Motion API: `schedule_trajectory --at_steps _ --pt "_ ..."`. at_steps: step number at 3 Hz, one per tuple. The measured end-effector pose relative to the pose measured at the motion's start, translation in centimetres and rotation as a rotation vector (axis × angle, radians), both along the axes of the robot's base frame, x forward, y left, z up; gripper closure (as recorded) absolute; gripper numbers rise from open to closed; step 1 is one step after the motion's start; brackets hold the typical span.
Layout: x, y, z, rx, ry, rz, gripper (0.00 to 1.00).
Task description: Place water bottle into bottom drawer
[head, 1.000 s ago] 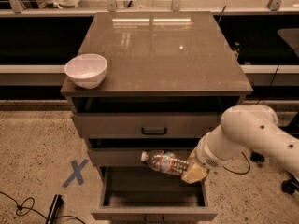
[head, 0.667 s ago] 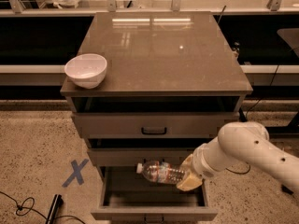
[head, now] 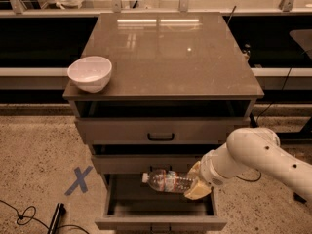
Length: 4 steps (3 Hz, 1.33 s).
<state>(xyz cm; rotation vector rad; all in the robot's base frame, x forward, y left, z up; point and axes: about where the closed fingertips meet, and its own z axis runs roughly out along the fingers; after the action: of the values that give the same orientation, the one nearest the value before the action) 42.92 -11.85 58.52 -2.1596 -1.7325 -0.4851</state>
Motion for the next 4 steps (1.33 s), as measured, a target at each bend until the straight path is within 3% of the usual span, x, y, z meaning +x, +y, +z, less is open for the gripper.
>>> schedule_trajectory --at_steps 1,2,3,4 --pt "1.0 -0.7 -3.5 -0.026 0.056 -0.057 1.0" --pt "2.0 -1.5 -10.8 -0.022 0.136 -0.112 1.0" --pt "1.3 -0.9 -19.7 0.005 0.183 -0.147 1.0" --pt "1.3 -0.5 -19.8 -0.001 0.176 -0.156 1.0"
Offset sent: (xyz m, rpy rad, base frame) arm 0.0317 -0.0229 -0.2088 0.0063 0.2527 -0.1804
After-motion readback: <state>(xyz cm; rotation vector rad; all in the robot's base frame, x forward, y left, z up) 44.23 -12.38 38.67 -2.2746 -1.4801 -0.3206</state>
